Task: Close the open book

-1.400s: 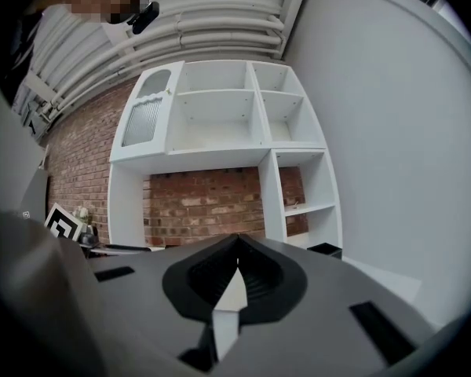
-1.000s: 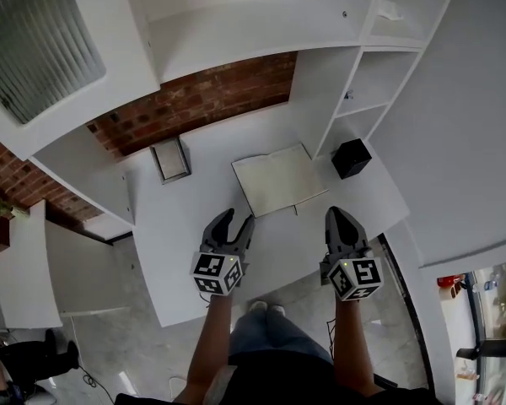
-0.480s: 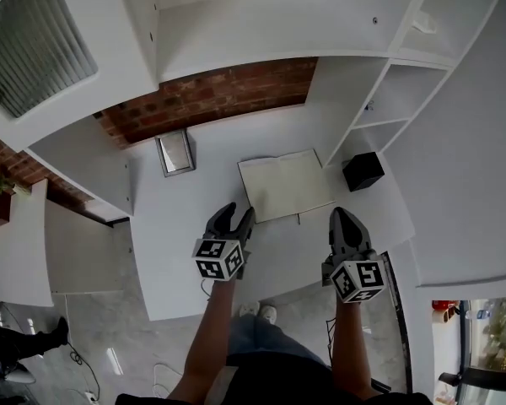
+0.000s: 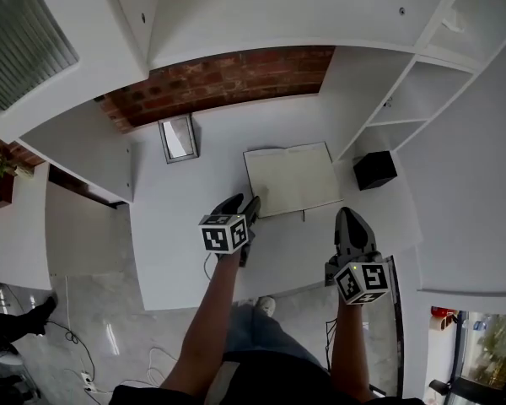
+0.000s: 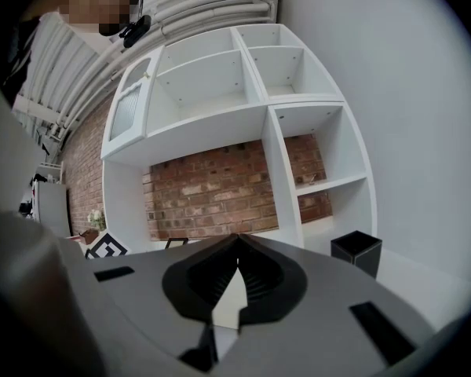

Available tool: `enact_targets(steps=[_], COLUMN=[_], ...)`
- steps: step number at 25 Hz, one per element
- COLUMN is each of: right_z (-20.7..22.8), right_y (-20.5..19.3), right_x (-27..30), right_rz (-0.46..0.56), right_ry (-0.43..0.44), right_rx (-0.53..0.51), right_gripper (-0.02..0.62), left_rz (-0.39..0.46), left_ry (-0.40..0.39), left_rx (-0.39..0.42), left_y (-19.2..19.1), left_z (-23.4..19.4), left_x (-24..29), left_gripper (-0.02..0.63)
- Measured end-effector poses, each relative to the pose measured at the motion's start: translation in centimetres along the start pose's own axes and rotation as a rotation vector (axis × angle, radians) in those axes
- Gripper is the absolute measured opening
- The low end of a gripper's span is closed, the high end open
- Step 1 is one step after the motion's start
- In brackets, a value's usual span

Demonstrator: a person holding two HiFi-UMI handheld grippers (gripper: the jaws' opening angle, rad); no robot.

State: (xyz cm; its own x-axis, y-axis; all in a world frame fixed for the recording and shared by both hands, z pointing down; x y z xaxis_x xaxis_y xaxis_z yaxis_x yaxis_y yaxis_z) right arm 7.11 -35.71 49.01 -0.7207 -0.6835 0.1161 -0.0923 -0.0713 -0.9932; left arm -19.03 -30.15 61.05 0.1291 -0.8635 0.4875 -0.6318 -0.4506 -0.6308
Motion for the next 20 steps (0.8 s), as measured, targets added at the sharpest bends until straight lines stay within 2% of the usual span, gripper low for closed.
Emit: enact_targets(steps=[6, 11, 15, 20], right_z=[0.3, 0.6, 0.8, 0.9], right_y=[-0.6, -0.7, -1.0, -1.1], right_x=[-0.1, -0.3, -0.6, -0.9], right_rz=[-0.014, -0.018, -0.023, -0.027], right_ry=[0.010, 0.008, 0.005, -0.003], right_rx=[0.001, -0.001, 0.003, 0.002], right_gripper=[-0.002, -0.002, -0.002, -0.002], left_rz=[-0.067, -0.094, -0.107, -0.117], left_ry=[0.081, 0.115, 0.135, 0.116], left_rx=[0.029, 0.041, -0.011, -0.080], left_y=[-1.6, -2.5, -3.6, -4.3], left_z=[-0.3, -0.1, -0.3, -0.4], left_x=[1.3, 2.0, 2.3, 2.5], left_gripper=[0.179, 0.179, 0.179, 0.178])
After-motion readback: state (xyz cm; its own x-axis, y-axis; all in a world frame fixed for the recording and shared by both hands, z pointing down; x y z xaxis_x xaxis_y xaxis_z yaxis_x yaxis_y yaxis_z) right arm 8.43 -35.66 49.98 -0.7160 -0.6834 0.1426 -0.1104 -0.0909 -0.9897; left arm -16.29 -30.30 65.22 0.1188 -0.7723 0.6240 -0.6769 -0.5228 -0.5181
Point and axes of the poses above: the fingertips, and each gripper's own axes: x forward along the fingers, z to its right, y out of its top, the point moved 6 cm from there along -x, backward along the fingers, and after that the axes turned 12 degrees about -x, right-handed, at the moved point
